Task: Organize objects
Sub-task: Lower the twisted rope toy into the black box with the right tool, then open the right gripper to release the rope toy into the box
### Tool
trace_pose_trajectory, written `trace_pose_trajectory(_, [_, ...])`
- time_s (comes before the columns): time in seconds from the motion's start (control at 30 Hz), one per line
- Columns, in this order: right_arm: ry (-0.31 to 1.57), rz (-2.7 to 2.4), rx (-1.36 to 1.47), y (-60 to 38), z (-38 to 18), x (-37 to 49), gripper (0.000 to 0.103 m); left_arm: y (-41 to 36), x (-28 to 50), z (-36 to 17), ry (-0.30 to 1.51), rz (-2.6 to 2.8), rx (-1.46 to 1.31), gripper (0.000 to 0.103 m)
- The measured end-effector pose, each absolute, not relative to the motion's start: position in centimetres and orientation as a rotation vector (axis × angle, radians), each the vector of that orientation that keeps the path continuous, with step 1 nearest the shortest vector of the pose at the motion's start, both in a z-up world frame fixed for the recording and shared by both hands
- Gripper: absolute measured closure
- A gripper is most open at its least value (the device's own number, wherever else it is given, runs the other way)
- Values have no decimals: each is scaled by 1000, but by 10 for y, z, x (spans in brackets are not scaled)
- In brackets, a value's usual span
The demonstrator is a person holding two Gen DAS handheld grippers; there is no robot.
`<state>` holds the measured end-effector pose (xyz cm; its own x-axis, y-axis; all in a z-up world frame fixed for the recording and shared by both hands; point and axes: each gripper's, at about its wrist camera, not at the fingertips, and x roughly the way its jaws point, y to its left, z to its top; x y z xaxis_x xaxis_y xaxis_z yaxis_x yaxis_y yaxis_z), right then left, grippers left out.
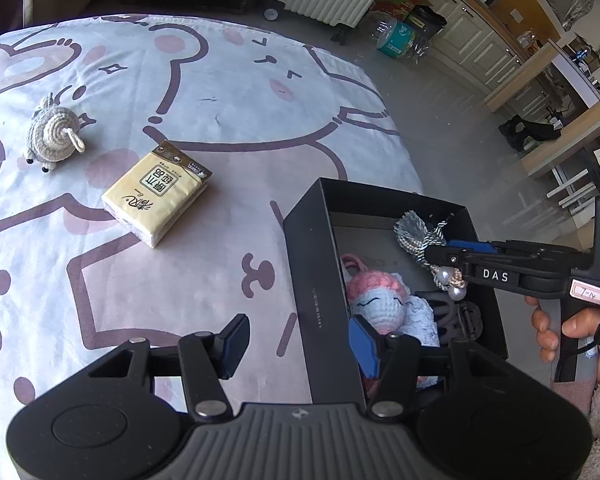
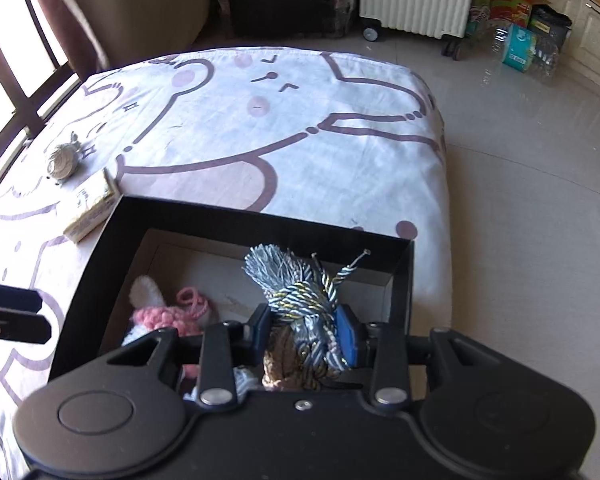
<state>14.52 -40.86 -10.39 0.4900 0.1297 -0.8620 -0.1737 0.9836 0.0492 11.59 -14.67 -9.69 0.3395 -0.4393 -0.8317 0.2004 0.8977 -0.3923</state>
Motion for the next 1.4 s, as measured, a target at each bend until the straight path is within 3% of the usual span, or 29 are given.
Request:
trace_pose_trajectory(0.1, [1038, 100, -105, -411, -100, 146, 61, -147, 116, -97, 1155, -423, -235, 47])
trace_pose_trajectory(0.43, [1022, 94, -363, -383, -79, 133, 67, -145, 116, -95, 1149, -424, -240, 47])
trace_pose_trajectory(0.8, [1103, 195, 69, -361, -78, 102, 82, -143, 114, -91, 1144, -428, -238, 47])
trace_pose_trajectory(1.1, [1142, 265, 110, -332, -95, 92, 83, -143, 114, -89, 1144, -434, -217, 47])
trace_pose_trajectory(1.4, [1016, 127, 189, -358, -61, 73, 78, -146, 110, -82, 1123, -450, -169, 47])
